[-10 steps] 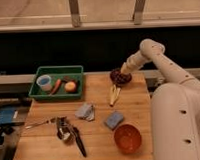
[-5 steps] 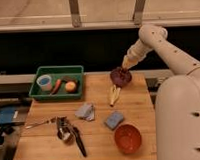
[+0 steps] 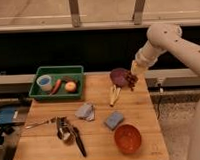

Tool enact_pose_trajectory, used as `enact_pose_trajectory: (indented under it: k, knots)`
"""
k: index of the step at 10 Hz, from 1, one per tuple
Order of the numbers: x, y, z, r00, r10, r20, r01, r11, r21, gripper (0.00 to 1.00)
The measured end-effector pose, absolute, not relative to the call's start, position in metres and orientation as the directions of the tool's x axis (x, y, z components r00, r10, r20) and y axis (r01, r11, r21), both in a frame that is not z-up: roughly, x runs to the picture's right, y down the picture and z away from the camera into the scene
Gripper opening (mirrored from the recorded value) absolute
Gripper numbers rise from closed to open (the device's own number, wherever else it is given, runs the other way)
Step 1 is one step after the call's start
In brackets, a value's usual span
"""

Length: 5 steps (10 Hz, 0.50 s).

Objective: Place grapes in red bowl

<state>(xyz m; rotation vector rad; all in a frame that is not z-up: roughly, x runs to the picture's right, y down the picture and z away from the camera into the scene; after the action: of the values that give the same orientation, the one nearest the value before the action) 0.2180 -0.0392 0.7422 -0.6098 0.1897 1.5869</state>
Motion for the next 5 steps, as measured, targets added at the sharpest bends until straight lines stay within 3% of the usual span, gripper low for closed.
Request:
enact_pose_trajectory:
  k: [5]
  knots:
    - [0.234, 0.008, 0.697, -0.032, 0.851, -0.524, -0.935, -0.211, -0.285, 0.0]
